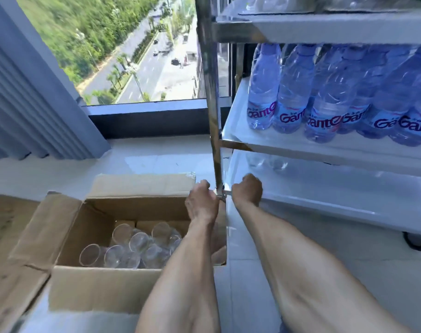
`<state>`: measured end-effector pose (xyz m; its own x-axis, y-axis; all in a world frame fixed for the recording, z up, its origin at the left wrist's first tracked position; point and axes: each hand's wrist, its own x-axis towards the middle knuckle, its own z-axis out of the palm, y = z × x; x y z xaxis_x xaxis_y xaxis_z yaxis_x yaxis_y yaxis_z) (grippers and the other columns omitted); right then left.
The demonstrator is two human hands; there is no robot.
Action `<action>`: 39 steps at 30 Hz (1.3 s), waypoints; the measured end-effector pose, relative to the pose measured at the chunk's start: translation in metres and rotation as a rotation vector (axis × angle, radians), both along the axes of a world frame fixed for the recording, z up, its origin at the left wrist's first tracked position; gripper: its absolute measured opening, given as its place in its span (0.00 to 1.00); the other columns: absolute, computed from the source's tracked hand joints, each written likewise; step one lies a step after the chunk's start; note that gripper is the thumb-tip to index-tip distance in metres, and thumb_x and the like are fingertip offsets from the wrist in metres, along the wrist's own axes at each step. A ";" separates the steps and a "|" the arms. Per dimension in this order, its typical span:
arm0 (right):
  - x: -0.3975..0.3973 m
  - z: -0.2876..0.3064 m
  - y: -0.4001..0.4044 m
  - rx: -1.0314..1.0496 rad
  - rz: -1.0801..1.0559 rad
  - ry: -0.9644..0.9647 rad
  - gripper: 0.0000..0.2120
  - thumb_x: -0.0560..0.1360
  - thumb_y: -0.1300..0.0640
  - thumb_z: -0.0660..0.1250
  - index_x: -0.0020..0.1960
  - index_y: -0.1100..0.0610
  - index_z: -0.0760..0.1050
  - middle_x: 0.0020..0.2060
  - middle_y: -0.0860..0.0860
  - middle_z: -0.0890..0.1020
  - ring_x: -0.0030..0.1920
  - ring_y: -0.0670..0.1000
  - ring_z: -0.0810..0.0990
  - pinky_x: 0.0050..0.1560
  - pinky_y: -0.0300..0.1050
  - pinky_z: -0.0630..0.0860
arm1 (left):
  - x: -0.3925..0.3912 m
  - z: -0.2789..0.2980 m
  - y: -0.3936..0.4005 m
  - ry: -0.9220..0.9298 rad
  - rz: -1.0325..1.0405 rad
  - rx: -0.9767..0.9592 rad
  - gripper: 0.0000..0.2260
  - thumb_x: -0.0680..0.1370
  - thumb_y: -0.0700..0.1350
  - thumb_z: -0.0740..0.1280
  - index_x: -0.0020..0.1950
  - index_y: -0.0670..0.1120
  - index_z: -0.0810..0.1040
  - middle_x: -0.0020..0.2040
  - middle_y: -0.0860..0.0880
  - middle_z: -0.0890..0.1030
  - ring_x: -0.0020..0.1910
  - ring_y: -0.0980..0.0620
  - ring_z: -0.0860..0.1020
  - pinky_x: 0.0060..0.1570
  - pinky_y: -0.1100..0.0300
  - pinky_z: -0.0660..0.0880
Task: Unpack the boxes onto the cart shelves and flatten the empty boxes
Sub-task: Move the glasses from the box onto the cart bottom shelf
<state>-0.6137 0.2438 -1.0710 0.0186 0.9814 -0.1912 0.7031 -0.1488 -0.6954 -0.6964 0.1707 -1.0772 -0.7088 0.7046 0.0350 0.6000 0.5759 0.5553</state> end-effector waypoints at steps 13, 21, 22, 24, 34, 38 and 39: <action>-0.127 -0.054 -0.127 -0.143 0.762 -0.277 0.19 0.74 0.61 0.65 0.65 0.58 0.70 0.59 0.60 0.75 0.62 0.61 0.76 0.58 0.50 0.75 | -0.131 -0.057 -0.122 -0.212 0.528 -0.505 0.25 0.74 0.47 0.72 0.68 0.40 0.72 0.66 0.37 0.74 0.66 0.41 0.75 0.60 0.51 0.74; -0.165 -0.108 -0.122 -0.192 0.956 -0.374 0.31 0.71 0.63 0.69 0.71 0.55 0.63 0.60 0.61 0.73 0.63 0.63 0.74 0.63 0.54 0.74 | -0.174 -0.120 -0.148 0.098 0.344 -0.668 0.22 0.73 0.44 0.70 0.65 0.46 0.71 0.63 0.41 0.75 0.64 0.41 0.72 0.60 0.48 0.69; -0.166 -0.113 -0.123 -0.201 0.983 -0.388 0.33 0.71 0.64 0.69 0.73 0.54 0.62 0.61 0.61 0.72 0.64 0.63 0.74 0.63 0.54 0.74 | -0.175 -0.121 -0.149 0.168 0.306 -0.677 0.20 0.73 0.45 0.70 0.64 0.48 0.71 0.62 0.42 0.77 0.63 0.43 0.73 0.58 0.49 0.68; -0.168 -0.122 -0.125 -0.208 1.024 -0.396 0.36 0.70 0.65 0.69 0.74 0.53 0.60 0.61 0.61 0.72 0.64 0.63 0.74 0.63 0.54 0.74 | -0.175 -0.123 -0.150 0.235 0.206 -0.705 0.19 0.73 0.47 0.70 0.63 0.50 0.72 0.59 0.45 0.80 0.62 0.44 0.73 0.57 0.50 0.66; -0.162 -0.114 -0.120 -0.087 0.815 -0.345 0.28 0.65 0.63 0.70 0.62 0.58 0.64 0.49 0.59 0.80 0.51 0.62 0.81 0.43 0.47 0.73 | -0.167 -0.113 -0.146 -0.188 0.315 -0.349 0.31 0.67 0.45 0.77 0.63 0.42 0.64 0.57 0.39 0.79 0.58 0.38 0.78 0.55 0.51 0.74; -0.156 -0.079 -0.114 -0.036 0.671 -0.295 0.22 0.65 0.58 0.71 0.51 0.54 0.62 0.47 0.57 0.80 0.50 0.61 0.82 0.42 0.46 0.73 | -0.158 -0.079 -0.139 -0.195 0.339 -0.191 0.28 0.65 0.44 0.75 0.58 0.44 0.63 0.50 0.39 0.81 0.53 0.37 0.80 0.51 0.54 0.74; -0.154 -0.068 -0.111 -0.026 0.629 -0.276 0.22 0.64 0.58 0.71 0.50 0.53 0.61 0.47 0.56 0.80 0.50 0.60 0.82 0.43 0.46 0.73 | -0.155 -0.068 -0.136 -0.178 0.341 -0.163 0.28 0.64 0.45 0.75 0.57 0.44 0.63 0.50 0.40 0.81 0.52 0.37 0.80 0.51 0.53 0.75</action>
<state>-0.7674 0.1327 -1.1386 -0.5019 0.8167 -0.2848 0.8120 0.3315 -0.4803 -0.8516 0.0352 -1.1451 -0.8875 0.4142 -0.2018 0.2620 0.8139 0.5186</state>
